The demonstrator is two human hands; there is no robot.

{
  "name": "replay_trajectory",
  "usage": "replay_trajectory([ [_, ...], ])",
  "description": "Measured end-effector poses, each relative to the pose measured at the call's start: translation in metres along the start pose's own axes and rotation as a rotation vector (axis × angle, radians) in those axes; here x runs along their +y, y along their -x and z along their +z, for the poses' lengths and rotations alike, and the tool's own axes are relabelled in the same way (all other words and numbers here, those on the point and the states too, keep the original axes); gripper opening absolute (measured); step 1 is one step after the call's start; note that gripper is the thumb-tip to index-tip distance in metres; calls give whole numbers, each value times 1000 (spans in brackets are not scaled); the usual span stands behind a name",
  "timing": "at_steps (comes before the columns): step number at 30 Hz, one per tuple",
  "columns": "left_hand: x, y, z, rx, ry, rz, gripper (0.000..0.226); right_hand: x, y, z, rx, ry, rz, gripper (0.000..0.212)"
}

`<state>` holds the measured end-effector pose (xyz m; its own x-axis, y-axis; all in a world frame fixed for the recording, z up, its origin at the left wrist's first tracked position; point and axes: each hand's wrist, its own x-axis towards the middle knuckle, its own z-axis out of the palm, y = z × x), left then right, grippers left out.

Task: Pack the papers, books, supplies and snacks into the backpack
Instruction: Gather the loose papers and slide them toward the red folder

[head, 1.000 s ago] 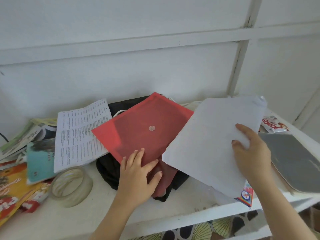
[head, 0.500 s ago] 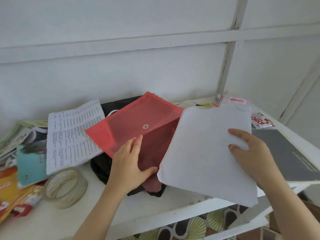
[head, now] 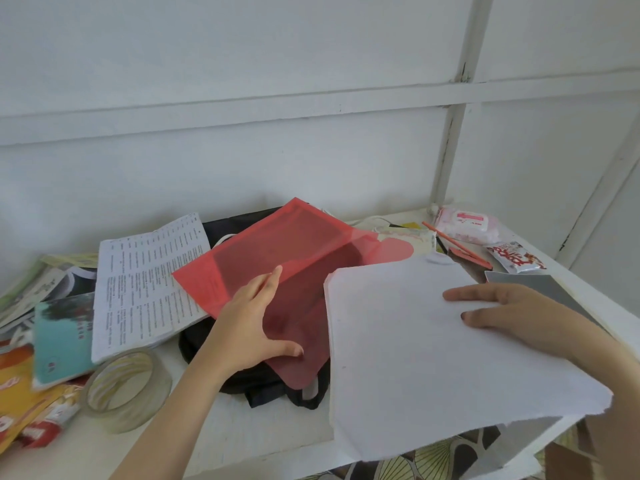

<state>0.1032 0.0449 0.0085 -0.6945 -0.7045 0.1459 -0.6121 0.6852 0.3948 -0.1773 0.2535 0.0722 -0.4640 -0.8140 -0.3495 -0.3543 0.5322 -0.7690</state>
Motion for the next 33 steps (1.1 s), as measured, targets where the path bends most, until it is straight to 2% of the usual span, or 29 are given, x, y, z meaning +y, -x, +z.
replay_trajectory([
  [4,-2,-1,-5,-55,-1,23,129,-10,-11,4,46,-45,13,25],
  [7,-2,-3,-8,-94,-25,53,131,-20,-23,17,160,-148,-1,28],
  [14,1,-3,-13,-78,-89,102,134,-28,-41,52,356,-391,18,34],
  [21,2,0,-10,-35,-86,130,133,-41,-48,90,541,-277,-109,45],
  [26,3,2,-9,1,-69,140,132,-56,-47,122,488,-289,-208,51],
  [31,-2,5,-11,-8,-106,163,130,-65,-51,151,231,-255,-265,65],
  [33,-6,7,-13,-13,-106,158,131,-64,-52,154,224,-268,-293,65],
])
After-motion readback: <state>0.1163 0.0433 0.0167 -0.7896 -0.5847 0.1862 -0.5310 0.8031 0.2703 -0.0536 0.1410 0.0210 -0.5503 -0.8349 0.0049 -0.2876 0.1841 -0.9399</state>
